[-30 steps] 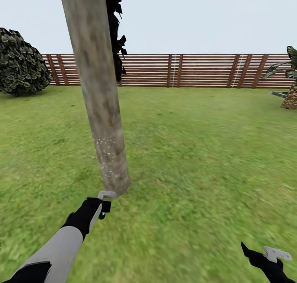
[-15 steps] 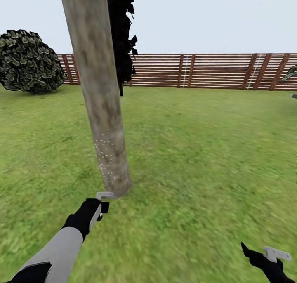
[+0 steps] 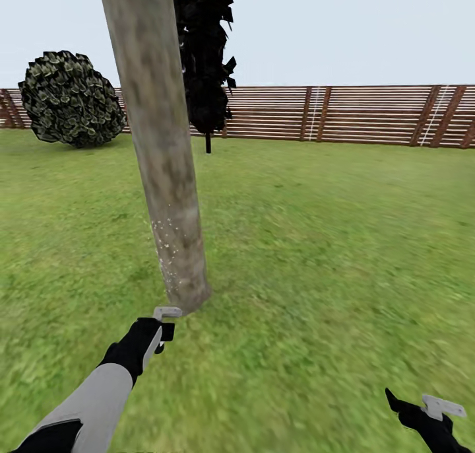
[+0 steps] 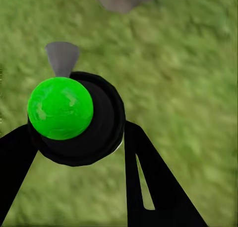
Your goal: In the garden, pick up the pesticide atomizer on the floor and spray pesticide onto both trees until each tree trunk is fully covered.
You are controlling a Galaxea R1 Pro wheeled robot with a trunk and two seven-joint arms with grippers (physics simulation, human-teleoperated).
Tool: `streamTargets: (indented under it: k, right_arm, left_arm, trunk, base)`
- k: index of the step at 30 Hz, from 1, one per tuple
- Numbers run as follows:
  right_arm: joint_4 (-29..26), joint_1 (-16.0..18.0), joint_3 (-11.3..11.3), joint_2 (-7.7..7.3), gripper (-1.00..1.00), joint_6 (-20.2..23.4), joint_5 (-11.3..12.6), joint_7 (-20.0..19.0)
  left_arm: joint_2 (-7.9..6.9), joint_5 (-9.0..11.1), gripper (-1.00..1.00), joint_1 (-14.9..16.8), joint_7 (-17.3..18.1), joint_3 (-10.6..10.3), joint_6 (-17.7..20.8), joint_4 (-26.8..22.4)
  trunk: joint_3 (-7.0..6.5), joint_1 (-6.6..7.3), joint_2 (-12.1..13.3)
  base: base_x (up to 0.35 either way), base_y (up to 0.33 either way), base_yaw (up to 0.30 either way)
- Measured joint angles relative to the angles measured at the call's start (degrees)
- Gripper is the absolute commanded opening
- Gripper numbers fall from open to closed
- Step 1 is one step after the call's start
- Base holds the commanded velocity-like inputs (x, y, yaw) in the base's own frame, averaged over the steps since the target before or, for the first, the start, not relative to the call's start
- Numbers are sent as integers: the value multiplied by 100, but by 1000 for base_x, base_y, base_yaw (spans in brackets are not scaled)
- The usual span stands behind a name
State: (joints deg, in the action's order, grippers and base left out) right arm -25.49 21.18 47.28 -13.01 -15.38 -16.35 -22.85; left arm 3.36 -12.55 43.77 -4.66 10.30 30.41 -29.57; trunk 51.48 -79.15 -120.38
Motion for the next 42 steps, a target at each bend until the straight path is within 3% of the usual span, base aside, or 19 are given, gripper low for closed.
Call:
streamTargets:
  k: [7, 25, 42]
  right_arm:
    - [0, 0, 0, 0, 100, 0, 0, 0]
    - [-4, 0, 0, 0, 100, 0, 0, 0]
    - [0, 0, 0, 0, 100, 0, 0, 0]
  left_arm:
    - [-69, -22, -100, 0, 0, 7, -29, 3]
    - [-29, -9, -100, 0, -7, -11, -97, 4]
    - [-20, -10, -100, 0, -9, -2, -97, 4]
  trunk:
    - [0, 0, 0]
    - [0, 0, 0]
    - [0, 0, 0]
  base:
    - [141, -271, 274]
    - [111, -268, 76]
    - [10, -275, 235]
